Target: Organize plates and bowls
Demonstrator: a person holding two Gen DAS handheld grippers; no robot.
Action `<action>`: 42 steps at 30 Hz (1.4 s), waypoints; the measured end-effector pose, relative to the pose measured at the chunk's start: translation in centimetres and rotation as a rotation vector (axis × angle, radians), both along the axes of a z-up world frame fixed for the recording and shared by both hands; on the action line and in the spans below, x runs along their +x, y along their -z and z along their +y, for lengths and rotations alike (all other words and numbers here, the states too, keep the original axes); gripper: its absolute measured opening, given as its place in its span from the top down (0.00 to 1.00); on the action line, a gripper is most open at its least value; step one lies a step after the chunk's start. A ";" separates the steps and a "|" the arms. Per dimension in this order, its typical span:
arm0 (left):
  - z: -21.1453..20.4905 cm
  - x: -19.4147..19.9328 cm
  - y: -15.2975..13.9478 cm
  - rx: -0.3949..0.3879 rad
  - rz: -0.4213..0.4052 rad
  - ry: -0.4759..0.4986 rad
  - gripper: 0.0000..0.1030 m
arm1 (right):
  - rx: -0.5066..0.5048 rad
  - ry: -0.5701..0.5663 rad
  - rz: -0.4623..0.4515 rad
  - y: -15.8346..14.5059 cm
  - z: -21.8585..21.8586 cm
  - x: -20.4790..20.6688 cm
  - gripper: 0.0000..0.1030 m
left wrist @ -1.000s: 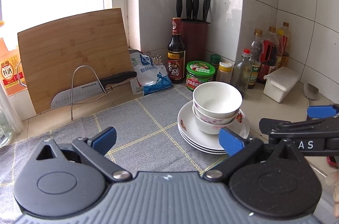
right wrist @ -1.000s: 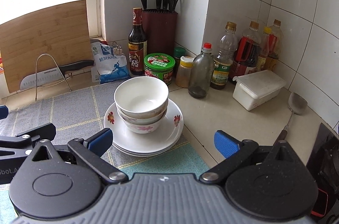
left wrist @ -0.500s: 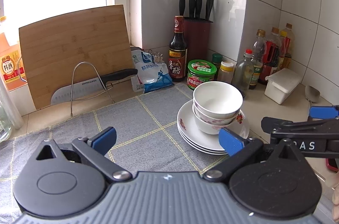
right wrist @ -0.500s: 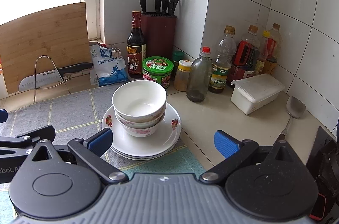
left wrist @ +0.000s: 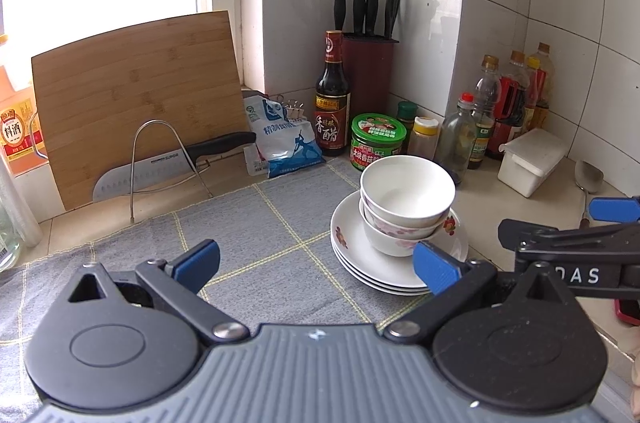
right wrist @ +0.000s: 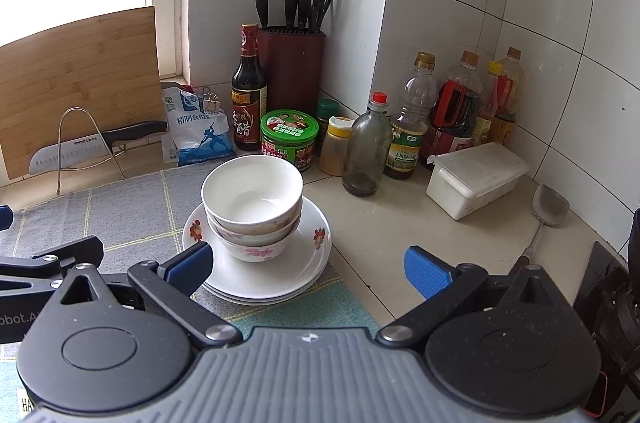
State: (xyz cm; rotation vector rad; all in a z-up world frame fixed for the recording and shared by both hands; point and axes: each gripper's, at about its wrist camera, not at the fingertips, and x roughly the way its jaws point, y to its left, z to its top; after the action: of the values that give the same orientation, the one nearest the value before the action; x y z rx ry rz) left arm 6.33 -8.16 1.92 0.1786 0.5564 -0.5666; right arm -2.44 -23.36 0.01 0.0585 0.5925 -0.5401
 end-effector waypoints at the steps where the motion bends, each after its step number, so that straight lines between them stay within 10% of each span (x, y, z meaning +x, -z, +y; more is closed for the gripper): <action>1: 0.0 0.0 0.0 0.000 -0.001 0.000 0.01 | 0.001 0.000 0.000 0.0 0.0 0.0 0.00; 42: 0.0 0.1 -0.3 -0.004 -0.002 -0.008 0.01 | -0.027 0.002 0.001 -0.6 0.1 0.1 0.00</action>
State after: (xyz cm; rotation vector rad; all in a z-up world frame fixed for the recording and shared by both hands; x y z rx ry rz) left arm 6.46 -8.21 2.19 0.1731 0.5536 -0.5596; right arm -2.38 -23.30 0.65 0.0332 0.5858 -0.5497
